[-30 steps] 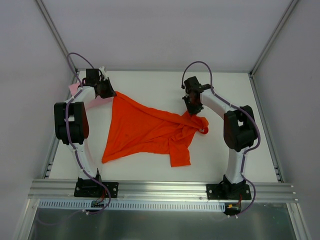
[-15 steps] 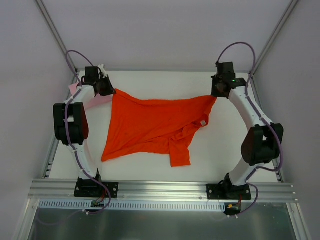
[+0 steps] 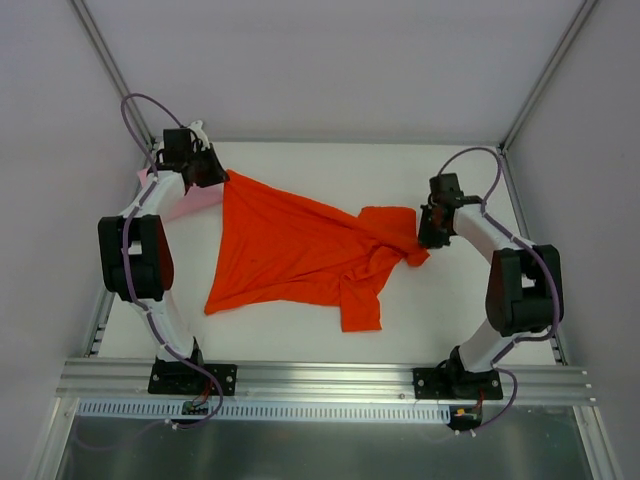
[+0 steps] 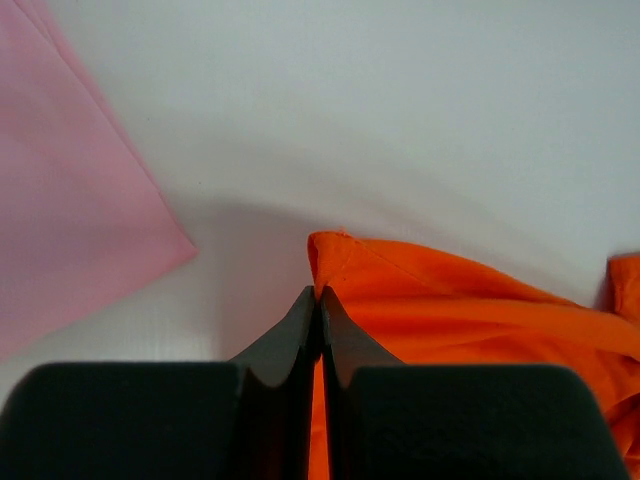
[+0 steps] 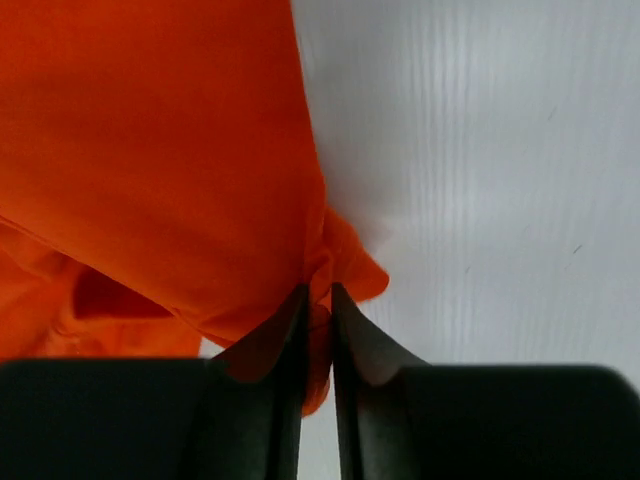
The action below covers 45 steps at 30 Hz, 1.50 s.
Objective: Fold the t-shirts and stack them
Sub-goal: Flatten out the tshirt
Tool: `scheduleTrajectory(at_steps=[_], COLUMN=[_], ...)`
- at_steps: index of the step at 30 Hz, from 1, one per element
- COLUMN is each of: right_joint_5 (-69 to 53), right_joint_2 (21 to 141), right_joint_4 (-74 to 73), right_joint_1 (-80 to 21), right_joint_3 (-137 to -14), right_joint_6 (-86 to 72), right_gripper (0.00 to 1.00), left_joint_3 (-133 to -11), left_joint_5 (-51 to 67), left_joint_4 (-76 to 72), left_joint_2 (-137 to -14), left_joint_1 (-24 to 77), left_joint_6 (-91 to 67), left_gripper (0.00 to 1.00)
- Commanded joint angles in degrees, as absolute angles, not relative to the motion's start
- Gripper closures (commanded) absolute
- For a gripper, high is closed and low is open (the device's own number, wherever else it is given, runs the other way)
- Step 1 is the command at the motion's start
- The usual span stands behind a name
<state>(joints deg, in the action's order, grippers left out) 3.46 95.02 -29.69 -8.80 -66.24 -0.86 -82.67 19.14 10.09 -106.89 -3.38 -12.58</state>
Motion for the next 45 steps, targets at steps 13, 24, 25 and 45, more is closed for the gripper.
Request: scheduleTrajectory(at_steps=[13,24,25,45], right_joint_5=[1.93,-0.97,-0.62,-1.67], right_joint_2=[86.91,108.18,109.93,122.78], right_joint_4=[-33.66,-30.59,-30.85,-34.36], right_joint_1=[-8.88,-8.88,-8.88,-8.7], right_joint_3=[-67.66,-84.19,-84.81,-92.98], right_joint_6=[-2.29,-0.53,-0.53,0.88], right_gripper=[0.06,0.29,0.3,0.5], left_joint_3=[-81.47,-81.56,-81.82,-85.96], left_joint_5=[20.74,21.01,20.83,21.18], left_joint_4=[8.44,8.96,9.05,11.07], left_joint_2=[-104.41,-104.77,-104.77,-107.31], left_joint_1=[-3.52,-3.52,-3.52,-3.6], left_joint_6=[-12.22,-11.95,-11.69,-10.64], left_gripper=[1.0,1.0,1.0,1.0])
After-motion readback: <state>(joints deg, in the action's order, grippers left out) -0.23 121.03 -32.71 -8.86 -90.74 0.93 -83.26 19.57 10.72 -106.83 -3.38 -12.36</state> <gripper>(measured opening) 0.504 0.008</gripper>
